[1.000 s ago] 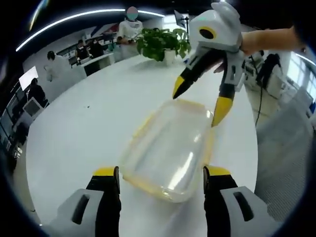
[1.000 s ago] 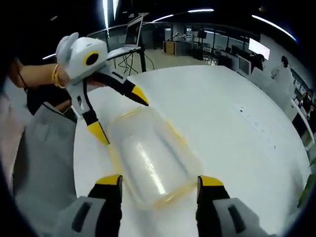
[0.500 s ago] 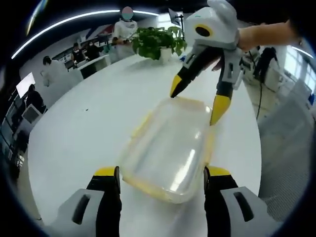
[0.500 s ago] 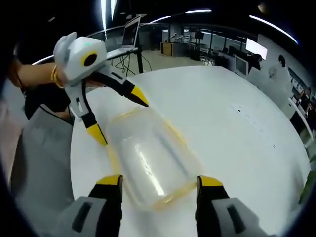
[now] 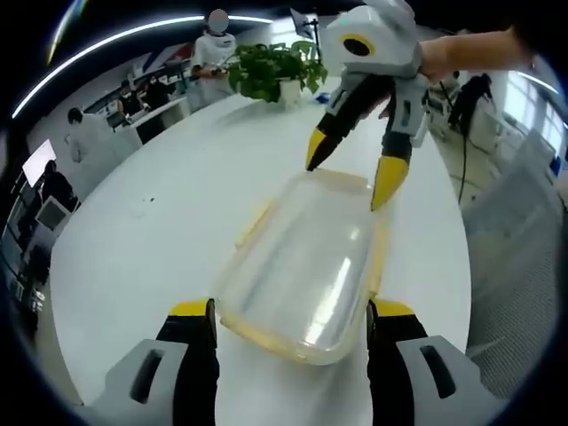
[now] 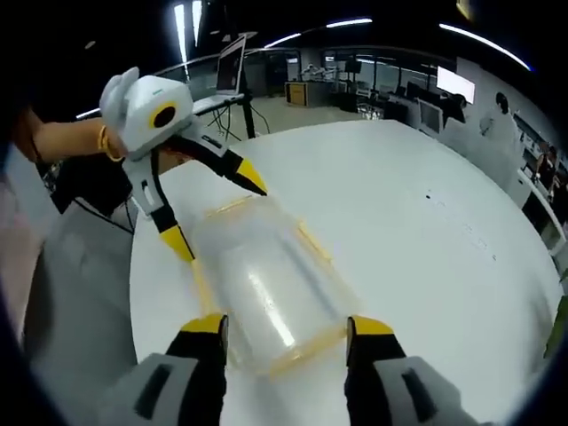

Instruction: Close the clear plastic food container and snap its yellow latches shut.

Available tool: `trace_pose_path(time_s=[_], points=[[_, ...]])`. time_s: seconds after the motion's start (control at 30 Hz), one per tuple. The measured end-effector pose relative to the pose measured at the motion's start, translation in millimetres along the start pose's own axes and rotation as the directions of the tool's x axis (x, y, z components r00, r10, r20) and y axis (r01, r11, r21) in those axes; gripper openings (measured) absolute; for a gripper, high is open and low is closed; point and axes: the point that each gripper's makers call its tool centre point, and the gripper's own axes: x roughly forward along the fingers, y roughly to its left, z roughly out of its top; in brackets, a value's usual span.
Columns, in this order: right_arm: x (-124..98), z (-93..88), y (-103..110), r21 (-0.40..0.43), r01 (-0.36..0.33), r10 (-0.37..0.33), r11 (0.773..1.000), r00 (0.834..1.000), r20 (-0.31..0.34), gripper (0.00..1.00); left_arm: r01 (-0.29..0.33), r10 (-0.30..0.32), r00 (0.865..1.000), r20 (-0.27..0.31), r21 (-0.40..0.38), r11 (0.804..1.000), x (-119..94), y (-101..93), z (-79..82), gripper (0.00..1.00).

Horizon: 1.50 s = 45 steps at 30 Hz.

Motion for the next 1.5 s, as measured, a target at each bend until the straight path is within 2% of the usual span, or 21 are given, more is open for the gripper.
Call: trace_pose_path(time_s=[0.1, 0.3, 0.43, 0.8, 0.9, 0.93, 1.1, 1.5], points=[[4.3, -2.4, -3.9, -0.09, 0.037, -0.039, 0.995, 0.999, -0.022, 0.61, -0.004, 0.004, 1.0, 0.002, -0.004, 1.0, 0.3, 1.8, 0.5, 0.66], [6.6, 6.0, -11.9, -0.057, 0.043, -0.044, 0.997, 0.999, -0.012, 0.58, -0.005, 0.005, 1.0, 0.001, -0.006, 1.0, 1.1, 6.5, 1.1, 0.66], [9.1, 9.2, -17.0, -0.07, 0.04, -0.042, 0.997, 0.999, -0.031, 0.58, -0.011, 0.011, 1.0, -0.001, -0.011, 1.0, 2.8, 14.2, 2.4, 0.66], [20.8, 24.1, -43.2, -0.07, 0.04, -0.042, 0.997, 0.999, -0.018, 0.57, -0.016, 0.016, 1.0, -0.013, -0.01, 1.0, 11.4, 45.0, 5.8, 0.66], [25.1, 28.2, -49.7, -0.068, 0.042, -0.043, 0.997, 0.999, -0.019, 0.57, -0.021, 0.021, 0.999, -0.029, 0.005, 1.0, 14.8, 53.5, 6.4, 0.66], [26.0, 29.8, -53.1, -0.069, 0.042, -0.044, 0.997, 0.999, -0.018, 0.57, -0.032, 0.035, 0.998, -0.06, 0.06, 0.998, 14.8, 59.3, 2.7, 0.65], [31.5, 37.2, -64.9, -0.063, 0.05, -0.05, 0.997, 0.999, -0.001, 0.57, -0.05, 0.058, 0.996, -0.074, 0.1, 0.994, 23.8, 72.1, 5.6, 0.65], [38.6, 47.7, -88.4, -0.077, 0.038, -0.04, 0.996, 0.999, -0.023, 0.57, -0.061, 0.066, 0.996, -0.065, 0.078, 0.995, 30.8, 93.4, 12.0, 0.64]])
